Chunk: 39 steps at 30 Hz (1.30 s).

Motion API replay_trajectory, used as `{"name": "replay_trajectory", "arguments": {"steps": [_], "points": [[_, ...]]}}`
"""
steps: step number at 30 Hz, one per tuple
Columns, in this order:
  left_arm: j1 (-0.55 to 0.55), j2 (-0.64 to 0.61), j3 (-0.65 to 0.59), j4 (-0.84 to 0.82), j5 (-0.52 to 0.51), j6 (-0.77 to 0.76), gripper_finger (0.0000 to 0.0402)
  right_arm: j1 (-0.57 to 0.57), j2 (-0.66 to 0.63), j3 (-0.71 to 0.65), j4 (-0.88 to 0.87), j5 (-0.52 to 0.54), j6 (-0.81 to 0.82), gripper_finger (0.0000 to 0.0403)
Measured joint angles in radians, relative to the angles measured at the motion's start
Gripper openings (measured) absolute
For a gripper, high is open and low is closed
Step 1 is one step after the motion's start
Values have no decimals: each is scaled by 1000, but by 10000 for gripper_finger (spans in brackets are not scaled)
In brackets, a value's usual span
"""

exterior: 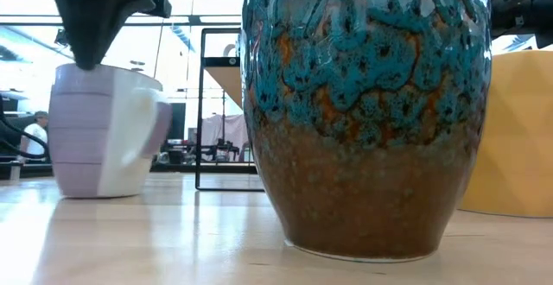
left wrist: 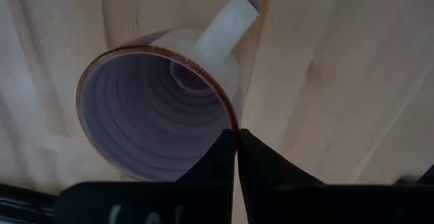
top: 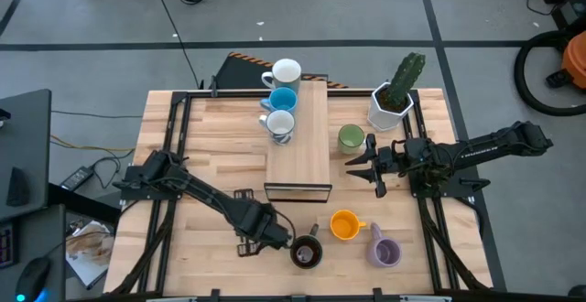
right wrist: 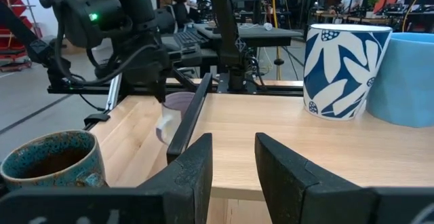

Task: Place coffee mugs
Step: Put the purple patterned mug on the shelf

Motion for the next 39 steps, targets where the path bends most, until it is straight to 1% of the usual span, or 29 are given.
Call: {"name": "replay_trajectory", "arguments": {"steps": [5, 7, 12, 17, 20, 22, 25, 27, 31, 33, 36, 39], "points": [[-37, 0, 0, -35, -1, 147, 17, 0, 0, 0, 0, 0, 0, 117], [-48, 0, 0, -43, -1, 163, 18, 0, 0, 0, 0, 0, 0, 117], [-64, 0, 0, -32, 8, 149, 39, 0, 0, 0, 0, -1, 0, 117], [-74, 0, 0, -28, 13, 114, 79, 8, 0, 0, 1, -4, 0, 117], [-76, 0, 3, -37, 74, 79, 102, 9, 0, 0, 9, -4, 0, 117], [-69, 0, 19, -44, 111, 33, 110, 9, 0, 0, 8, -3, 0, 117], [-50, 0, 67, -65, 97, -60, 113, 9, 0, 0, 8, -3, 0, 117], [-35, 0, 100, -66, 47, -152, 111, 9, 0, 0, 10, -3, 0, 117], [-16, -1, 127, -23, -128, -423, 106, 10, 0, 0, 10, -3, 0, 117], [-8, 0, 127, -4, -164, -550, 106, 10, 0, 0, 9, -3, 0, 117], [5, -2, 108, 24, -154, -667, 106, 9, 0, 0, 8, 0, -1, 117], [5, 0, 83, 38, -112, -680, 111, 9, 0, 0, 8, 0, -6, 117]]}}
